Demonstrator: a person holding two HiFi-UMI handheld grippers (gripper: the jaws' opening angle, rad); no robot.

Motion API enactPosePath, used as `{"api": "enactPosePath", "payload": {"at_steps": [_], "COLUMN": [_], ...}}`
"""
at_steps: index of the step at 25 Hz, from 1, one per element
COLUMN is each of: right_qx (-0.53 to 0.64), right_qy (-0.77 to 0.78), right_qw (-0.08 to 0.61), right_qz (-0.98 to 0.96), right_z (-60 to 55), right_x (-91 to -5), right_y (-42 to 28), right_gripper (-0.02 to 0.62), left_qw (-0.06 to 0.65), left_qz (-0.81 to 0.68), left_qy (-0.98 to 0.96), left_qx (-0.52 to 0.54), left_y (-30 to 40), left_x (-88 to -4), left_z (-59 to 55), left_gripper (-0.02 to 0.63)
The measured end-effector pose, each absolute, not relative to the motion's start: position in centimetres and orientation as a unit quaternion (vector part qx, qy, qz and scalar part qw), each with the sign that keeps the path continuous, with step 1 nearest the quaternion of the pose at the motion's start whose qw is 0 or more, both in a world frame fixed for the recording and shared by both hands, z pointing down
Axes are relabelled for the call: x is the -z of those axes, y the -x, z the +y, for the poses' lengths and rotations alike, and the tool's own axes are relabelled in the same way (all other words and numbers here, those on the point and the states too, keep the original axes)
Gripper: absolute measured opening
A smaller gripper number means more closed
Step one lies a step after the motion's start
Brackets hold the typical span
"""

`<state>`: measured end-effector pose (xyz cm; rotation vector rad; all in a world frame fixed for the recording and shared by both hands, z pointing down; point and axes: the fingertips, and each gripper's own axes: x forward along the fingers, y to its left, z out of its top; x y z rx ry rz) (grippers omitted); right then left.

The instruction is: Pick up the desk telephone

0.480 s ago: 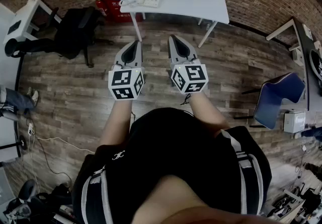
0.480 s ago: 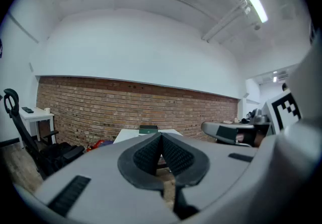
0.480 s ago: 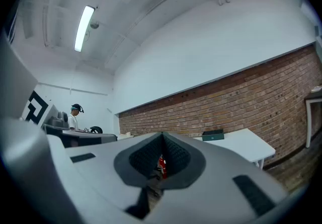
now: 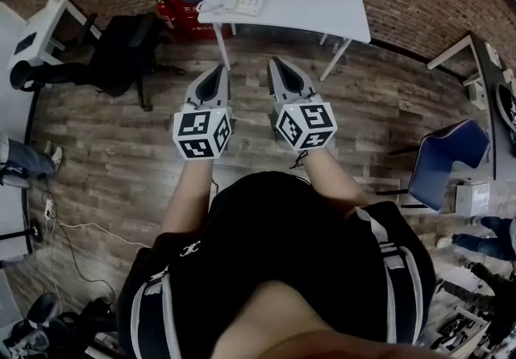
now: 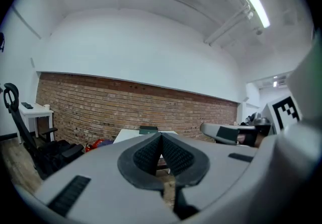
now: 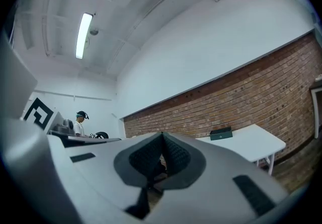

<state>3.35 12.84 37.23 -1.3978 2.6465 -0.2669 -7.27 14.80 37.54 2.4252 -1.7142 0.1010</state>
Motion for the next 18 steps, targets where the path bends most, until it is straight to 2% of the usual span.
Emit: {"api": "enactPosePath", "payload": {"at_steps": [18], "right_qx": [0.083], "right_qy": [0.483], "right_qw": [0.076], "right_qz": [0.869], "right_z": [11.7], "right_x": [-38.1], "right_y": [-1.0], "right_gripper": [-0.002], "left_qw": [0.08], "left_qz": [-0.559], "left_qy": [-0.824], "left_qx": [-0.034], "left_y": [9.8], "left_x": [-38.7], "left_z": [13.6], "left_gripper": [0.002]}}
